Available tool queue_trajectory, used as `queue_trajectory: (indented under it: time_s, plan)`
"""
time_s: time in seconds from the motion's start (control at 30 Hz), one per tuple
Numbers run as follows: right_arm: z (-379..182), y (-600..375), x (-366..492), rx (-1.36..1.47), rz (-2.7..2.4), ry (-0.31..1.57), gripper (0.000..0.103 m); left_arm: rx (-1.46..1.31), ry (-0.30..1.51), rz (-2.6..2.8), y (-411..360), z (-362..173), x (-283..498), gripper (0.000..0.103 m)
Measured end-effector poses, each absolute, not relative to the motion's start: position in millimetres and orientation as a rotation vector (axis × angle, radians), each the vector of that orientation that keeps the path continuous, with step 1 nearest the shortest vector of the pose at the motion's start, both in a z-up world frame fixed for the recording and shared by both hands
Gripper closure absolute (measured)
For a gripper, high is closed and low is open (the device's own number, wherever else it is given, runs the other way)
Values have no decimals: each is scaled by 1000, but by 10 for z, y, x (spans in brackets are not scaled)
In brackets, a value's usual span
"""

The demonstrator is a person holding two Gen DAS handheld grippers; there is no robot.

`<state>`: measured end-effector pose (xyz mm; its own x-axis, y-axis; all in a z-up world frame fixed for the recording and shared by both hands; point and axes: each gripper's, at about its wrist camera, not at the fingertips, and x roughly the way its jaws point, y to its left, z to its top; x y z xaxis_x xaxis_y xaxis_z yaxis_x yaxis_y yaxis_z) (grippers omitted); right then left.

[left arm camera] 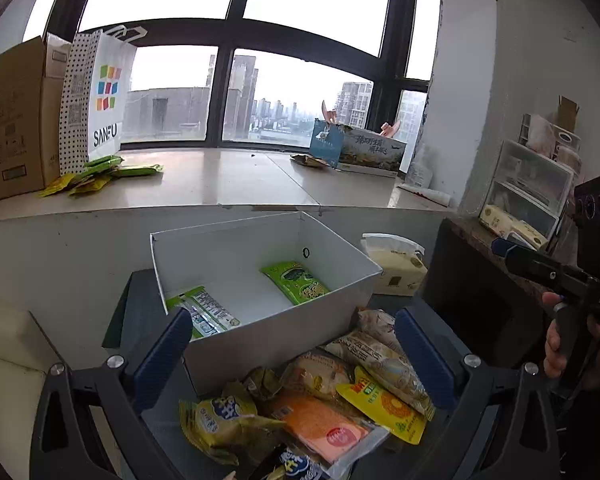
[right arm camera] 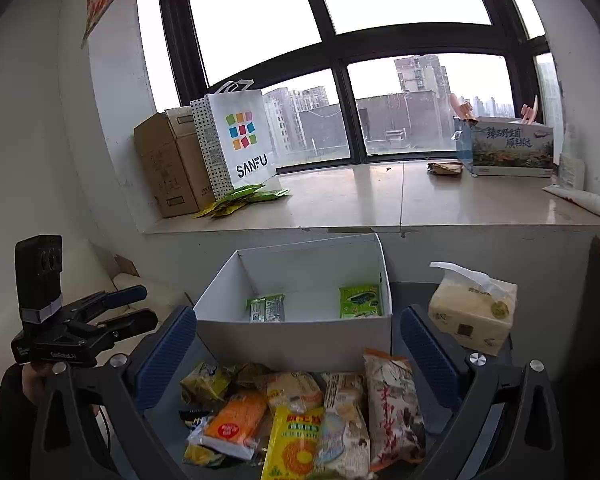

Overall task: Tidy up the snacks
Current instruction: 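Drop both held bags into the white box and open both grippers, then grasp the cream illustrated pastry bag with the right gripper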

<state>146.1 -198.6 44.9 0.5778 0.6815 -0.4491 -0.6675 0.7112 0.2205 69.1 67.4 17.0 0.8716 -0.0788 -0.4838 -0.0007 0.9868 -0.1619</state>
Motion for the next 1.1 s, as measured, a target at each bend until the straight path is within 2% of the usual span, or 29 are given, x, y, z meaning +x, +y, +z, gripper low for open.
queue_trajectory:
  time_s: [0.27,0.4,0.7,1.1]
  plan:
    - [247,-2427,668,-9,693,481,0,-165,493,-63,352,187,22,0]
    - [-17,-2532,465,-61,641,530,0,-186,489,-83,283,180,-196,0]
    - [-509,-2287,677,-132,615,722,0,-213,510,-84,352,55,-310,0]
    - [-851,-1782,1486,-119,701,911,0,-228,564,-105,335,-114,-290,0]
